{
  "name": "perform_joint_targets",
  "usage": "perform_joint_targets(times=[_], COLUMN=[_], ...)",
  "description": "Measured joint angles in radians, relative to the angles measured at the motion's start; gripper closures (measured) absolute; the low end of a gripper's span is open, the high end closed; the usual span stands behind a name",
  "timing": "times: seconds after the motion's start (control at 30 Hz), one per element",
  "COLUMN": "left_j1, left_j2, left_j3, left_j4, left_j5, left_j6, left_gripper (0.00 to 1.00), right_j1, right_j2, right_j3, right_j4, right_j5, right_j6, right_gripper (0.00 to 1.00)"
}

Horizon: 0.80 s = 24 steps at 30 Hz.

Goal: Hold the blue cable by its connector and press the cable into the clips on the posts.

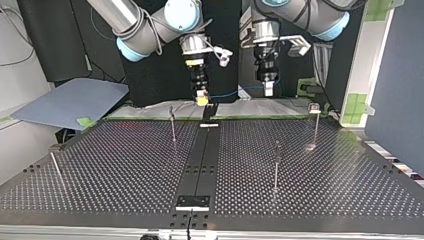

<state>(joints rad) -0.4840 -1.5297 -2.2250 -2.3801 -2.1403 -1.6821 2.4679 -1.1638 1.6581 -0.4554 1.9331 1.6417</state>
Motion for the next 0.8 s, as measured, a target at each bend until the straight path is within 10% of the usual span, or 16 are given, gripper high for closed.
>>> perform_joint_targets(times=[0.8], left_j1=[0.101], left_j2=[-0.007], left_j3=[0.073], left_j4=[-0.187], left_j5=[0.039], left_j6=[-0.070], left_gripper=[1.00], right_j1=[0.008], right_j2=[-0.001], right_j3=[-0.149], right_j4=[0.117], right_j5=[-0.053], right_j6=[0.040], right_gripper=[1.00])
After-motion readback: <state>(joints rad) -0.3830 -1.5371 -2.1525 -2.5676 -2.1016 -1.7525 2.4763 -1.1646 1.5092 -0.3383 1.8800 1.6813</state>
